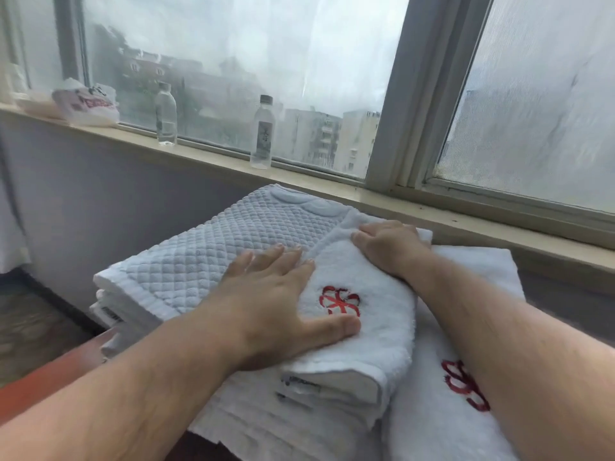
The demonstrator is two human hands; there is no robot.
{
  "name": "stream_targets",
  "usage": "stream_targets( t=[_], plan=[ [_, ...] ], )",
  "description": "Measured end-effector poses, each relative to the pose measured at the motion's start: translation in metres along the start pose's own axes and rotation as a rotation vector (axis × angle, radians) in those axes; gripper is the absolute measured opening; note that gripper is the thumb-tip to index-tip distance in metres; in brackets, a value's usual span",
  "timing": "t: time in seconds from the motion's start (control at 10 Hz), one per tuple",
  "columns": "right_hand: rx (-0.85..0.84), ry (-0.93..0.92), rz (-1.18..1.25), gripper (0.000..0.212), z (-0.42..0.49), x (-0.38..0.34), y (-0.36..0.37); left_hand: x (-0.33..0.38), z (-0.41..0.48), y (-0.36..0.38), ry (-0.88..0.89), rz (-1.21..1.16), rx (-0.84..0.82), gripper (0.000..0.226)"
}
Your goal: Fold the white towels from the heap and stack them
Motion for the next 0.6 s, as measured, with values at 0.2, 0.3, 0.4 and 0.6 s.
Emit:
stream_targets(
  t=[0.2,0.3,0.4,0.6],
  plan=[
    [-0.144,-0.144,0.046,0.056,-0.031,0.007,0.004,-0.004,0.01,0.002,-0.035,0.089,-0.033,0.135],
    [-0.096,-0.145,0.162,0.051,-0.081,0.012,0.008,-0.003,0.0,-0.001,-0.034,0.089,0.029,0.125],
    [-0.026,-0.163,0.249,0.045,-0.143,0.012,0.012,-0.003,-0.031,0.008,0.006,0.036,0.109,0.109],
    [0.158,-0.176,0.291,0.038,-0.282,0.031,0.037,-0.005,-0.12,0.045,-0.002,-0.011,0.163,0.101]
  ],
)
Point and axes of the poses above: each hand's wrist, its own z-axis towards the middle knuckle, its own y-axis out of the palm, x = y × z, the point moved 9 cm from there along z, towards the middle knuckle, and after that the axes turned 14 degrees about -x, right-handed, at the moved point
